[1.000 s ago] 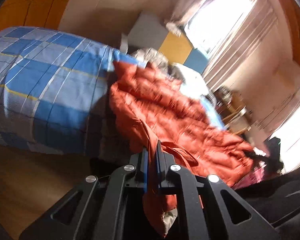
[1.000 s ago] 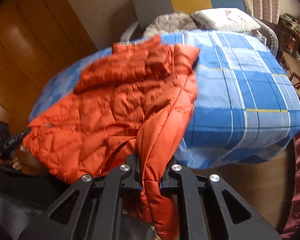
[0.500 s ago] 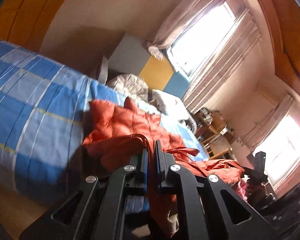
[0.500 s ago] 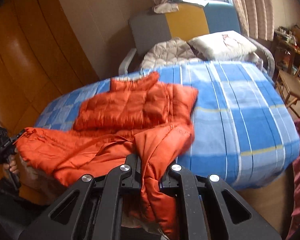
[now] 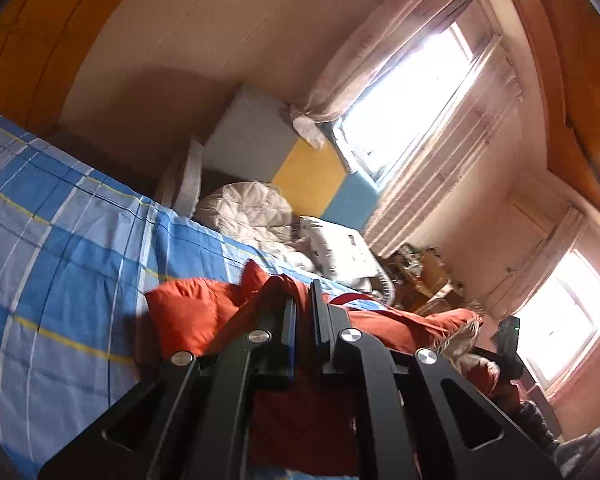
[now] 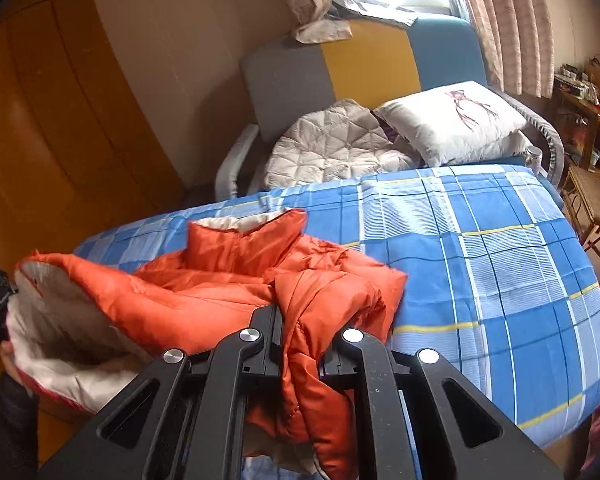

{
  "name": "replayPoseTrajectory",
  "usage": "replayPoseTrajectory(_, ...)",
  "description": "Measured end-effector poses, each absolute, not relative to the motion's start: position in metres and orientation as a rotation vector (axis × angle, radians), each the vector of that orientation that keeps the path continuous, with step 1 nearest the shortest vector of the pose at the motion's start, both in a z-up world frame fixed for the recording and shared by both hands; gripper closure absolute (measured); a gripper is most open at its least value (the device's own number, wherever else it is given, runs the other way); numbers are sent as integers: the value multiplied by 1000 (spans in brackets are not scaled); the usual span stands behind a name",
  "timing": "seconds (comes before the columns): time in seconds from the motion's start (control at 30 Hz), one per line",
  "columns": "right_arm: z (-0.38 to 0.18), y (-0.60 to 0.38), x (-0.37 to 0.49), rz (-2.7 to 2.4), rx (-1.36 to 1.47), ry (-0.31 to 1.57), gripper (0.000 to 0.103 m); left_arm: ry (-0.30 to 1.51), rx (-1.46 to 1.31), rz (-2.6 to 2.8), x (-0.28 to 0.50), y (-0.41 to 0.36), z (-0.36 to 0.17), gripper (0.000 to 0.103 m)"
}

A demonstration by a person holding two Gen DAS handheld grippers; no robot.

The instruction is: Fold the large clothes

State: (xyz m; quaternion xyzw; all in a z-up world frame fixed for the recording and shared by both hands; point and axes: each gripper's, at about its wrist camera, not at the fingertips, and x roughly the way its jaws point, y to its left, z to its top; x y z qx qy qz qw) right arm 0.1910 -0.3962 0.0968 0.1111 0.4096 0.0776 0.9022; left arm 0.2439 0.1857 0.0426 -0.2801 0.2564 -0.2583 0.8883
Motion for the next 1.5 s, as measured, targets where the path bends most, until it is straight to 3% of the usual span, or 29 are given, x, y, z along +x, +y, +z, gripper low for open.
replayPoseTrajectory(0.7,-7,-416,309,19,384,1034,92,773,-577,-332,392,163,-43,97)
replayPoseTrajectory(0.83,-18,-418,321,13,411,1064,88,826,-574,-297,407,159,-62,97)
replayPoseTrajectory(1.03,-17,-424,326,44,480,1065,66,831,-613,-283,408,161,-68,94)
replayPoseTrajectory(1.1,-12,-428,324,64,527,1047,52,830,-621,-279,407,162,-67,88)
replayPoseTrajectory(1.27,-1,-428,324,59,540,1024,51,819,-629,-275,405,163,-59,79)
replayPoseTrajectory(1.33,2,-428,322,61,549,1013,44,809,-636,-272,404,165,-55,67)
replayPoseTrajectory(1.37,3,-429,322,60,555,1006,43,794,-636,-252,402,167,-52,54)
replayPoseTrajectory(1.4,5,-429,321,60,559,1000,41,784,-641,-246,401,169,-49,51)
replayPoseTrajectory(1.5,11,-430,321,54,563,989,40,766,-651,-238,398,176,-40,50)
